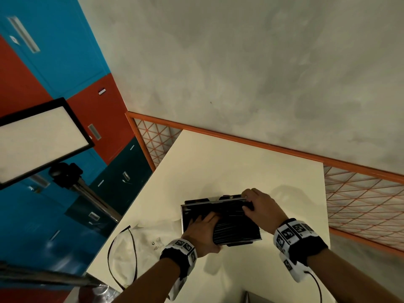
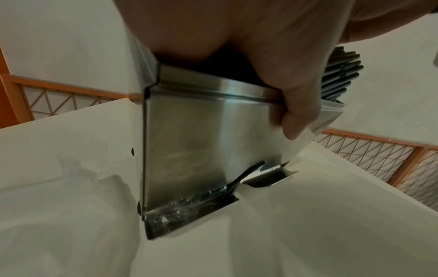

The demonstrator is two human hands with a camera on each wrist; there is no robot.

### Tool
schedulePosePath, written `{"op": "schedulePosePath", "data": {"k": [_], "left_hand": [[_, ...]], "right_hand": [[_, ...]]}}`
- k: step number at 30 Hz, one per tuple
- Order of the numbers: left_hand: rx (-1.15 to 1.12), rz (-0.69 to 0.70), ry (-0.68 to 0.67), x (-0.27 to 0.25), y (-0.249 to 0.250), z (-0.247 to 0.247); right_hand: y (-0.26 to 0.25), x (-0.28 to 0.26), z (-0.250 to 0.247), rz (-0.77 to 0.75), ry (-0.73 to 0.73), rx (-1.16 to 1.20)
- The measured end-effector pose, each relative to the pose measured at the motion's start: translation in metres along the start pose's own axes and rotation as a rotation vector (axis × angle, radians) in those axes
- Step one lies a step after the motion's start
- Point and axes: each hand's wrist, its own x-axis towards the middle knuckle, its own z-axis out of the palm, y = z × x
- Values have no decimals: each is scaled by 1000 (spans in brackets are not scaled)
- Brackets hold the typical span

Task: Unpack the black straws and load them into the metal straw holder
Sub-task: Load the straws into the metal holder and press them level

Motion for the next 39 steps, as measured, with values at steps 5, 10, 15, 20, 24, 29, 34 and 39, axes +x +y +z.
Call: {"op": "schedulePosePath", "data": {"k": [5,10,15,20,24,29,34,39], "left_hand": [[28,1,2,0,2,1],[63,9,60,-4,2,6],[68,-16,49,-6,1,9],[109,2,82,-6,2,9],[114,9,102,-7,2,9],[129,13,126,-8,3,8],[119,2,136,-9,4,9],[111,-7,139,-9,4,9]], "right_hand": [[-5,7,11,41,-104,8],[-4,8,11,71,-79,-21],[4,5,-3,196,54,52],[11,-3,-17,243,250,215],[9,-6,-14,201,273,327],[-5,1,12,50,-4,110],[-14,15,26,-114,-147,-277],[-15,26,32,-154,-230,-438]]}}
